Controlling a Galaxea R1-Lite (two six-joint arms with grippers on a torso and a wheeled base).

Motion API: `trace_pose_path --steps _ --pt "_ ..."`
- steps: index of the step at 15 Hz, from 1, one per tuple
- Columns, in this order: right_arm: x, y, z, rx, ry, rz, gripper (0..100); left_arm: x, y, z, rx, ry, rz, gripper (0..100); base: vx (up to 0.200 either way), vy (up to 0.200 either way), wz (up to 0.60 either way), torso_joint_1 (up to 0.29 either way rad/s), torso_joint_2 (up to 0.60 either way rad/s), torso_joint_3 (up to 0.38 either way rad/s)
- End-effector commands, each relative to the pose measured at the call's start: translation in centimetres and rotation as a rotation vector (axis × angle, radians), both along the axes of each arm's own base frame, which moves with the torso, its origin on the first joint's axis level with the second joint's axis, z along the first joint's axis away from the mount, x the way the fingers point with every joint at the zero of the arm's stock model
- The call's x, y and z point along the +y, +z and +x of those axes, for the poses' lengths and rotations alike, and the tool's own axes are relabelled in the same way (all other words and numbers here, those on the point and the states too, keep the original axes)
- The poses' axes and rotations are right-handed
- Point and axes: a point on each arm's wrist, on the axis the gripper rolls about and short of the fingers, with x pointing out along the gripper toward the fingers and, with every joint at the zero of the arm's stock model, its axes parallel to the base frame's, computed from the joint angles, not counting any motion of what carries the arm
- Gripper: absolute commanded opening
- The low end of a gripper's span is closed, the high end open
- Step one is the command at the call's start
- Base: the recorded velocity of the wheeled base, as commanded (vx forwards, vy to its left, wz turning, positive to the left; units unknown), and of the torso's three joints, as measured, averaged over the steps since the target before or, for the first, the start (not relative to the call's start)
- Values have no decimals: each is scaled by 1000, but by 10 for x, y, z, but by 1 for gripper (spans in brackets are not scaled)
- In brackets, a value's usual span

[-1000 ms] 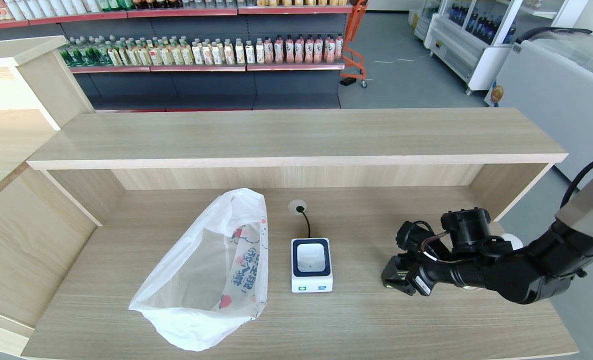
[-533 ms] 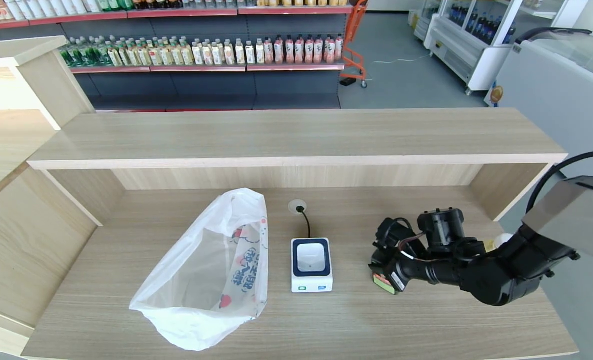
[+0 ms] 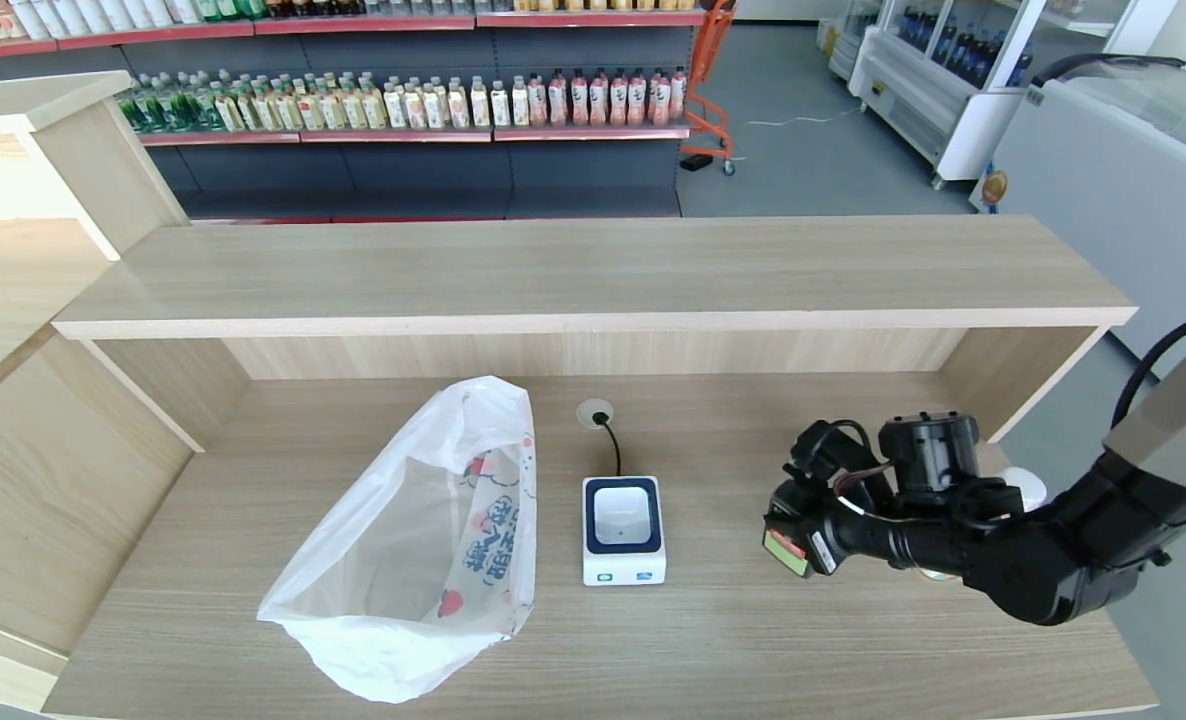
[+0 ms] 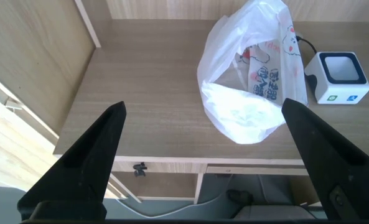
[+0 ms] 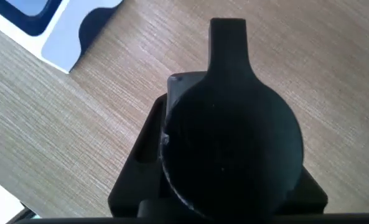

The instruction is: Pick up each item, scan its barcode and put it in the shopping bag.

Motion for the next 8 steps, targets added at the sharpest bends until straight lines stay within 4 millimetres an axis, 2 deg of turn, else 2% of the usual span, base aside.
trace_pose_path --steps 1,2,3,5,6,8 --pt "-14 61 -8 -125 -105 164 0 0 0 0 0 1 -2 100 0 0 0 0 0 0" --pt "-23 76 -14 -168 -124 174 0 0 0 0 0 1 0 100 0 0 0 0 0 0" --pt "-32 90 -28 -210 -133 176 0 0 0 0 0 1 0 100 0 0 0 0 0 0" --pt "-39 111 -62 -358 -64 59 0 0 0 0 0 1 0 100 0 0 0 0 0 0" --pt "-41 116 -76 -443 17 -48 0 0 0 0 0 1 0 100 0 0 0 0 0 0" --pt "-43 111 -101 -587 246 -233 0 0 0 0 0 1 0 100 0 0 0 0 0 0"
